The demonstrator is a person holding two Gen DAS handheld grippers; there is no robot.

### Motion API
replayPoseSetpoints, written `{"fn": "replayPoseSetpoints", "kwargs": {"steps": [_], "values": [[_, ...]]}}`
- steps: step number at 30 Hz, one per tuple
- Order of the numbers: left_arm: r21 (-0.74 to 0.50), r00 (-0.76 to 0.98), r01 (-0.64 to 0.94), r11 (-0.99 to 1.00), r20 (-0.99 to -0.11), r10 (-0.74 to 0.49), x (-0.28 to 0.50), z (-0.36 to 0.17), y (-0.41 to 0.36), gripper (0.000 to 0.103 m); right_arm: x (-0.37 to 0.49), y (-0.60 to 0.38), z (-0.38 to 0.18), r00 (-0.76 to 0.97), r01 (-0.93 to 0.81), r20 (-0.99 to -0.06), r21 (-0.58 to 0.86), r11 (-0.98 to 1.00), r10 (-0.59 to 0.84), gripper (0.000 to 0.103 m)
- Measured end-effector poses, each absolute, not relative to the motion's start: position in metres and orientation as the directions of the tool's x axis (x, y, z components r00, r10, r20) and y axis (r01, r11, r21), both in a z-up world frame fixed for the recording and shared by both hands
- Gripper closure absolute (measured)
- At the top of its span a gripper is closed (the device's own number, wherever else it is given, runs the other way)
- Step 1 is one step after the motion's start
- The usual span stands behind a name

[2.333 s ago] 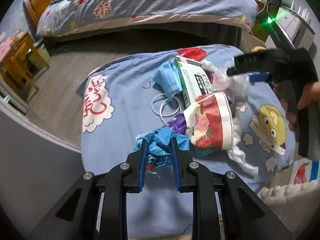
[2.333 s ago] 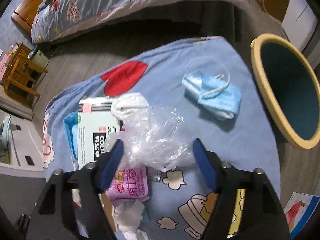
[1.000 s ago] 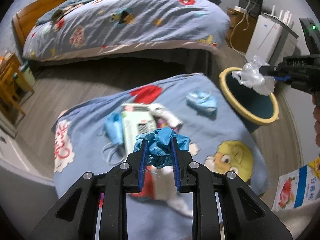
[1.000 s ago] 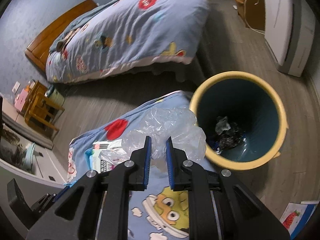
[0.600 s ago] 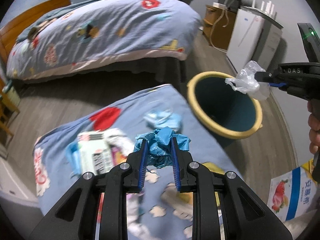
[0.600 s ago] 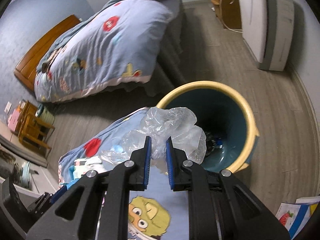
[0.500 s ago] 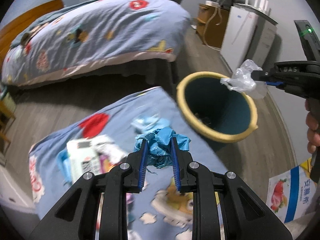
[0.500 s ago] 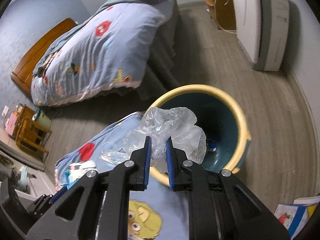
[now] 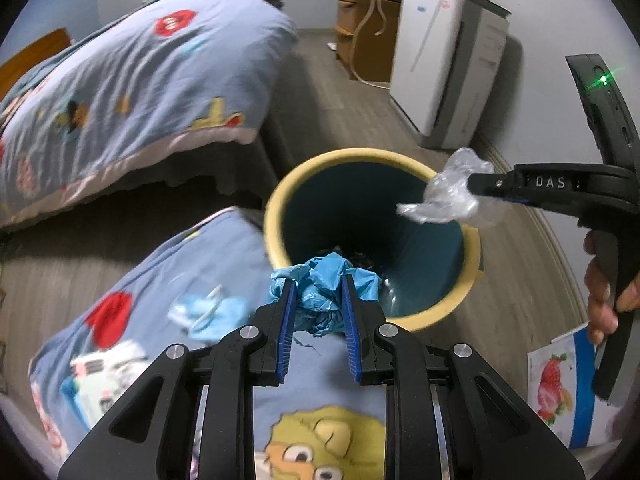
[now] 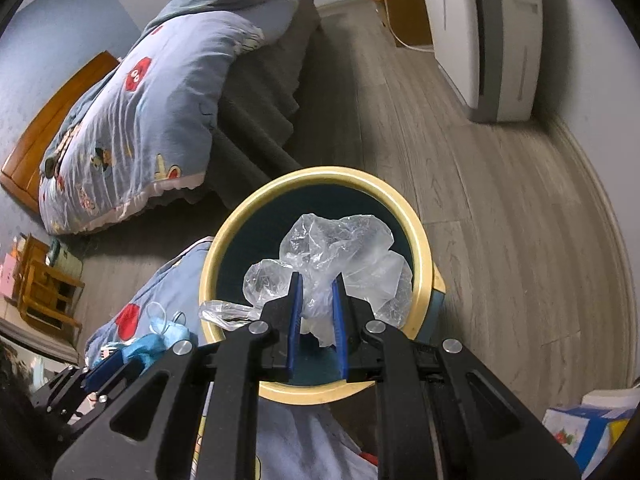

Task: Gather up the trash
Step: 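Carry both items over the bin and open both grippers to drop them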

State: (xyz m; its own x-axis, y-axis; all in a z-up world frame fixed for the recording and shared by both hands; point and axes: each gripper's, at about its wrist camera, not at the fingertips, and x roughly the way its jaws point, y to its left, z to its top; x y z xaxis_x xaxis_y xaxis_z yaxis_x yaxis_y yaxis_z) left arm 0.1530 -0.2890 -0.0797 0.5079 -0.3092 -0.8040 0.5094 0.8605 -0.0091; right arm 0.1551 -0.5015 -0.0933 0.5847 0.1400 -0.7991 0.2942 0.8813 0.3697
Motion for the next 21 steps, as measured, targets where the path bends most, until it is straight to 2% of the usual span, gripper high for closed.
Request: {"fn": "replayPoseSetpoints", "kwargs": {"steps": [7, 21], "values": [[0.034, 0.503, 0.554, 0.832, -0.810, -0.301, 0.166, -0.104, -0.323, 0.078, 0.155, -0.513, -0.106, 0.605, 0.321, -0.771, 0.466, 0.825, 0.199, 0.089], [0.025, 0.515, 0.560, 0.828, -0.793, -0.324, 0.183, -0.111, -0.336, 0.078, 0.161, -0.505, -0.109, 0.609, 0.297, -0.761, 0.479, 0.826, 0.222, 0.089]]}}
